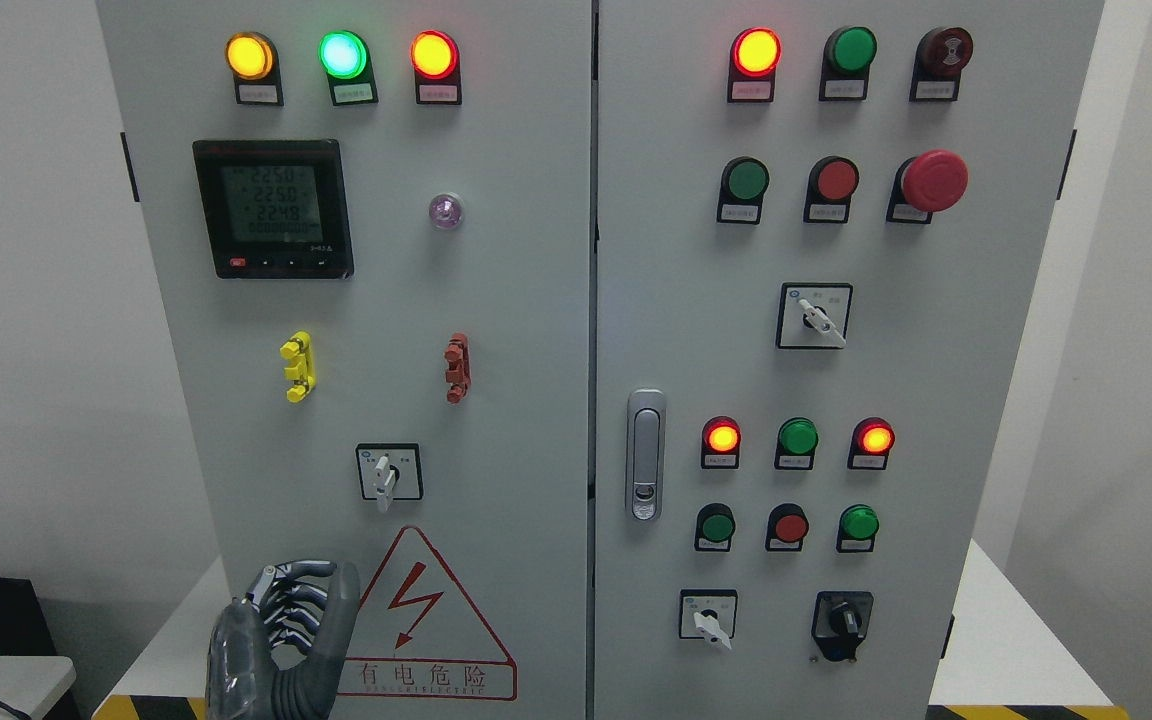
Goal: Turn on light switch 1
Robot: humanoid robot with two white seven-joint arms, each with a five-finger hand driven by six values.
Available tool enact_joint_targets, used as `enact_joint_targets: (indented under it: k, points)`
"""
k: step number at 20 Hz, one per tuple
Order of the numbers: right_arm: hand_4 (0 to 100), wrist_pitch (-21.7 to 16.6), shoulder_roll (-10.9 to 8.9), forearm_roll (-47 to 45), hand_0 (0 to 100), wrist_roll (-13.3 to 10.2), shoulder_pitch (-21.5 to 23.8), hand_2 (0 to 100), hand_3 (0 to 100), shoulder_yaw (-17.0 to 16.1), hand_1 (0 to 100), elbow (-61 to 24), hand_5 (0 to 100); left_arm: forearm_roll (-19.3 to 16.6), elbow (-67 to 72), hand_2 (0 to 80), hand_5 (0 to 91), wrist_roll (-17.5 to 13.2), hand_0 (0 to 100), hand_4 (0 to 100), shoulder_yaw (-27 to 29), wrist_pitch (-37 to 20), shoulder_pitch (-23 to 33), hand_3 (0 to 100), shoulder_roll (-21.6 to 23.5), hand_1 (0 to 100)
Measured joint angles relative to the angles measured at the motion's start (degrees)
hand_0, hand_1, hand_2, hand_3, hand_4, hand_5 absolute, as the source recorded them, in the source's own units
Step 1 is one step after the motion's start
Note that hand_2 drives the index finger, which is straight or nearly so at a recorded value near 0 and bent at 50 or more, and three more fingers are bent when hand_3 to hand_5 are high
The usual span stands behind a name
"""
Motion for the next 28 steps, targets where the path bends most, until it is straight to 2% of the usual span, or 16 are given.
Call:
enact_joint_targets:
  k: [5,10,28]
  points:
    - [0,0.0,0.00,0.0,12,0.0,0.0,0,0,0.0,39,0.0,0,0.0,0.0,47.4,84.1,0.8,17,84,-0.7,3.5,-1.9,84,-0.2,40]
    - [0,0.0,0.00,0.0,12,0.0,0.0,0,0,0.0,39,0.0,0,0.3,-0.1,47.8,85.7,1.7,19,87,-1.7,5.0,-3.1,88,-0.4,39]
    - [0,0.0,0.00,0.0,12,0.0,0.0,0,0,0.0,39,0.0,0,3.8,-0.1,47.4,88.5,6.1,17,95,-4.2,9.4,-6.0,88,-0.8,42]
